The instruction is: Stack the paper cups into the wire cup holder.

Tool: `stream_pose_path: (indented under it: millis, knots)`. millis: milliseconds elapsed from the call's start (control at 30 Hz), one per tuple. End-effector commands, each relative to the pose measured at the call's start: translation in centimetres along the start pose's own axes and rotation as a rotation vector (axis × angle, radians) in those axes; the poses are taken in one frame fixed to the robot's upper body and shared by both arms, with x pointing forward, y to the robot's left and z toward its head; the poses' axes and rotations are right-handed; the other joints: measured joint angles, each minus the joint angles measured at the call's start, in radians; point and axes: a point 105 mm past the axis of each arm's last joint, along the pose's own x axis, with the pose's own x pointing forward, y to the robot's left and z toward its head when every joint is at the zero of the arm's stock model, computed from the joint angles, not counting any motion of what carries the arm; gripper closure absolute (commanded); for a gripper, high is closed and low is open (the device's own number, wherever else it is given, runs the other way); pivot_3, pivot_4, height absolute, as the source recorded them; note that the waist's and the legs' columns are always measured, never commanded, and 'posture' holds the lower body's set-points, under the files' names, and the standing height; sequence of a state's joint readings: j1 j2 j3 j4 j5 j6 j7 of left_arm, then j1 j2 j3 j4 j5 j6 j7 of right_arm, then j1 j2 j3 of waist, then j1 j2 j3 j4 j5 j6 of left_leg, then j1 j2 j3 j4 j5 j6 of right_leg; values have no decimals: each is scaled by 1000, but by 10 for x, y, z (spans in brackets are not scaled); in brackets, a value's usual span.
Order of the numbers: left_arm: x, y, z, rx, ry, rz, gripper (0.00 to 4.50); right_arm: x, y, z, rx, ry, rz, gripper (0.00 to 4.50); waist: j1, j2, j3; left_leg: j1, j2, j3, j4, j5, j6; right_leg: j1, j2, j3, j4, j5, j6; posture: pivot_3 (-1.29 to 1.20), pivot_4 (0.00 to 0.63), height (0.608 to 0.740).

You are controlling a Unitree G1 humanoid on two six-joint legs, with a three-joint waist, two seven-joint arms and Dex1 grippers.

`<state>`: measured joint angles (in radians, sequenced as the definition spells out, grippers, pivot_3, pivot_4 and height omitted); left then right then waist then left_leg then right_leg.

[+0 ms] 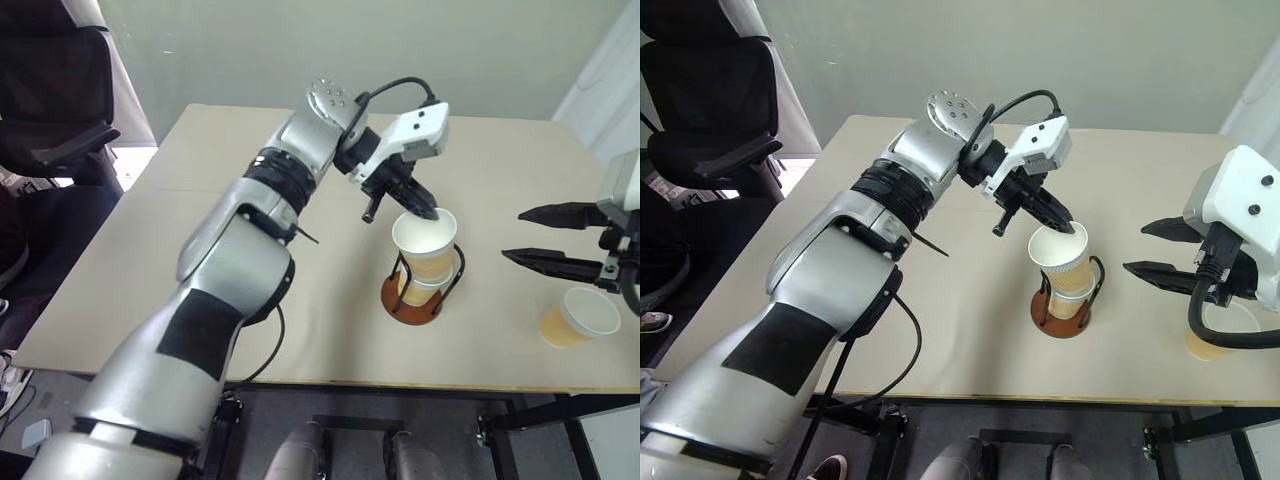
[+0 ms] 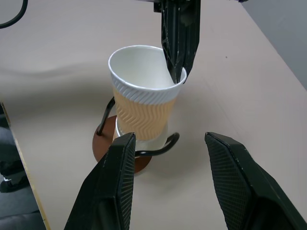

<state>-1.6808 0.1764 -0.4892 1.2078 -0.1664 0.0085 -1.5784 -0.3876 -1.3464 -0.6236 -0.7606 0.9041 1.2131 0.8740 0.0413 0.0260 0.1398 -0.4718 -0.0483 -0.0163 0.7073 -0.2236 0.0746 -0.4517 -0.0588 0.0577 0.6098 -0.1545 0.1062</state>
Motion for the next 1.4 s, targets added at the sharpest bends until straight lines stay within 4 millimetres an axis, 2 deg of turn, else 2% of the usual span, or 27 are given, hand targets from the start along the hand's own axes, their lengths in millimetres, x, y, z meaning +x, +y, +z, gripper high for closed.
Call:
stream_pose_path:
  millis: [33,133,233,467,600,733,867,1033,1233,1400]
  knots:
    - [-2,-2,4,28,-2,-25,4478,-7,-3,7,-23,-24,-43,2204,0,0,0,0,0,0,1,0,0,0,0,1,0,-1,2,0,150,740]
    - [-2,-1,-1,23,18,-15,4478,-7,-3,7,-20,-22,-41,2204,0,0,0,0,-1,0,1,-1,1,0,-1,1,0,0,2,0,150,740]
    - [-1,1,-2,17,20,8,3851,-8,-3,6,-18,-21,-40,2204,1,0,0,0,-1,0,2,-1,1,0,-1,1,0,0,2,0,150,740]
    - [0,7,6,3,-30,48,1407,-8,-3,5,-13,-18,-36,2204,1,0,0,-1,-2,0,3,-1,2,1,-2,1,0,0,3,0,150,740]
    - [-6,8,11,-9,-61,64,23,-8,-5,3,-9,-12,-37,2204,0,0,0,0,-2,1,3,-2,3,1,-1,1,0,0,3,0,150,740]
    - [-17,13,17,-14,-114,118,23,-7,-13,-12,-15,62,-67,2204,1,0,0,0,-2,1,3,-2,3,1,-2,2,0,0,3,0,150,740]
    - [-38,15,32,-42,-247,149,23,-8,-20,-53,-6,235,-78,2204,1,0,0,-1,-2,0,3,-2,3,1,-2,1,0,0,2,0,150,740]
    - [-67,9,36,-41,-333,163,23,-15,-27,-99,-41,399,-63,2204,1,1,-1,-1,-2,1,3,-3,4,0,-2,1,0,1,1,0,150,740]
    - [-82,-9,25,-11,-308,154,23,-26,-32,-127,-45,485,-39,2204,-3,3,-2,4,-1,1,4,-3,4,4,-2,2,0,2,0,0,150,740]
    - [-91,-31,14,-17,-263,116,23,-21,-26,-139,-22,493,30,2204,-6,3,-1,5,0,2,6,0,3,6,1,0,0,4,-2,0,150,740]
